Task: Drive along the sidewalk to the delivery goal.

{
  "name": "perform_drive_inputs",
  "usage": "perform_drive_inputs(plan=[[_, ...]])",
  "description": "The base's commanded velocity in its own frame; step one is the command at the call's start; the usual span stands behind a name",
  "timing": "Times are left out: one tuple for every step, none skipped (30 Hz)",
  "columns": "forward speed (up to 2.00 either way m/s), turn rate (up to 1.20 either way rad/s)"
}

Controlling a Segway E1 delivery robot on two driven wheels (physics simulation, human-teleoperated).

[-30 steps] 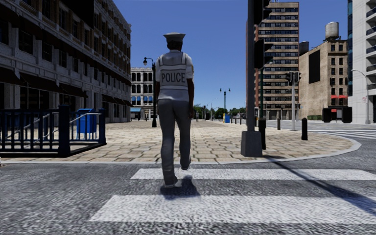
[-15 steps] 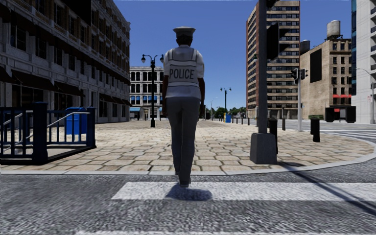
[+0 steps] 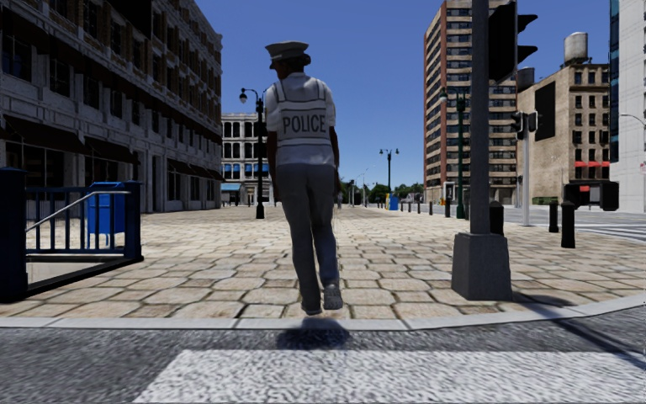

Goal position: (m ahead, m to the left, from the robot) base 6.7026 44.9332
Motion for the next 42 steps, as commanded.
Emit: perform_drive_inputs(plan=[[1.15,0.00],[1.15,0.00],[1.15,0.00],[1.15,0.00],[1.15,0.00],[1.15,0.00],[1.15,0.00],[1.15,0.00],[1.15,0.00],[1.15,0.00],[1.15,0.00],[1.15,0.00],[1.15,0.00],[1.15,0.00],[1.15,0.00],[1.15,0.00],[1.15,0.00],[1.15,0.00],[1.15,0.00],[1.15,0.00],[1.15,0.00],[1.15,0.00],[1.15,0.00],[1.15,0.00],[1.15,0.00],[1.15,0.00],[1.15,0.00],[1.15,0.00],[1.15,0.00],[1.15,0.00],[1.15,0.00],[1.15,0.00],[1.15,0.00],[1.15,0.00],[1.15,0.00],[1.15,0.00],[1.15,0.00],[1.15,0.00],[1.15,0.00],[1.15,0.00],[1.15,0.00],[1.15,0.00]])
